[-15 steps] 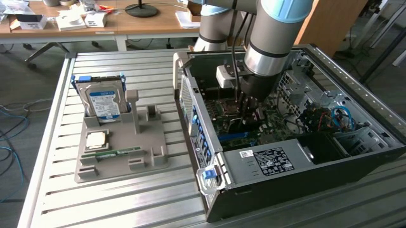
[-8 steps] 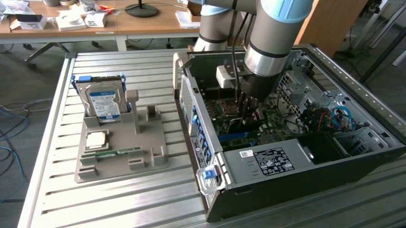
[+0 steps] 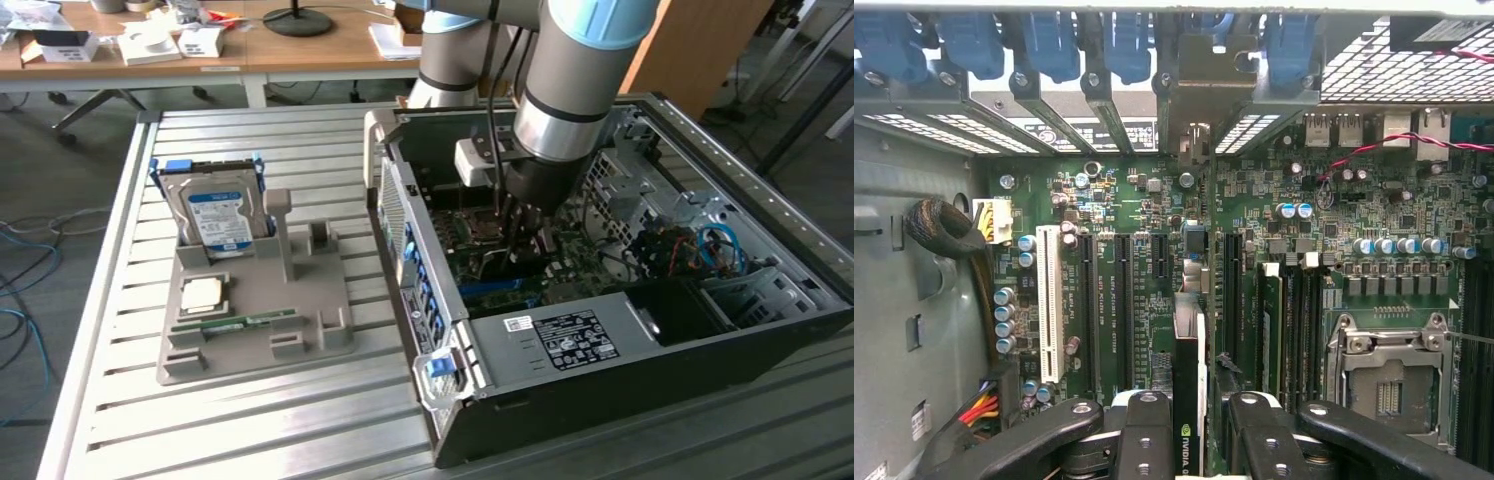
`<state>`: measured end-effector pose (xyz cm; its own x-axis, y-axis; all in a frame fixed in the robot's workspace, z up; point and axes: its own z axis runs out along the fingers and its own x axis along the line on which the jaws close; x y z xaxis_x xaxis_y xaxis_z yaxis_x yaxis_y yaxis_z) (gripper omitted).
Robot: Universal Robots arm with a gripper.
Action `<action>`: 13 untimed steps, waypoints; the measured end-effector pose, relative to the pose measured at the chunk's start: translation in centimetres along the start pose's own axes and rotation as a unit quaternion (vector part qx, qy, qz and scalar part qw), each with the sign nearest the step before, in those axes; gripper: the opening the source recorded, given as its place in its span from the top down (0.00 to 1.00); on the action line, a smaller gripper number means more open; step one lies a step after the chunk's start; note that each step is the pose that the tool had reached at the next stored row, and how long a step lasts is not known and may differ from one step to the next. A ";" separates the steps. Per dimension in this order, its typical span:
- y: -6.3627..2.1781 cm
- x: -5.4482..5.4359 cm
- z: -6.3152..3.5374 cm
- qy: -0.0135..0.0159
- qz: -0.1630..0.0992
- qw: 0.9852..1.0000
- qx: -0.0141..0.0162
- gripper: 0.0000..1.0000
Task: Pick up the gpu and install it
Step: 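Insert the gpu into the slot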
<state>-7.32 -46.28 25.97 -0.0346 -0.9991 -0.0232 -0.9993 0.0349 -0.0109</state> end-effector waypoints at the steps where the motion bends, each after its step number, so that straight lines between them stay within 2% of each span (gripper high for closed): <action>1: 0.00 0.0 0.02 0.000 0.000 1.000 0.000 0.74; 13: 0.00 0.0 0.29 0.000 0.000 1.000 0.000 0.74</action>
<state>-7.32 -46.28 25.69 -0.0347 -0.9991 -0.0233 -0.9993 0.0350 -0.0110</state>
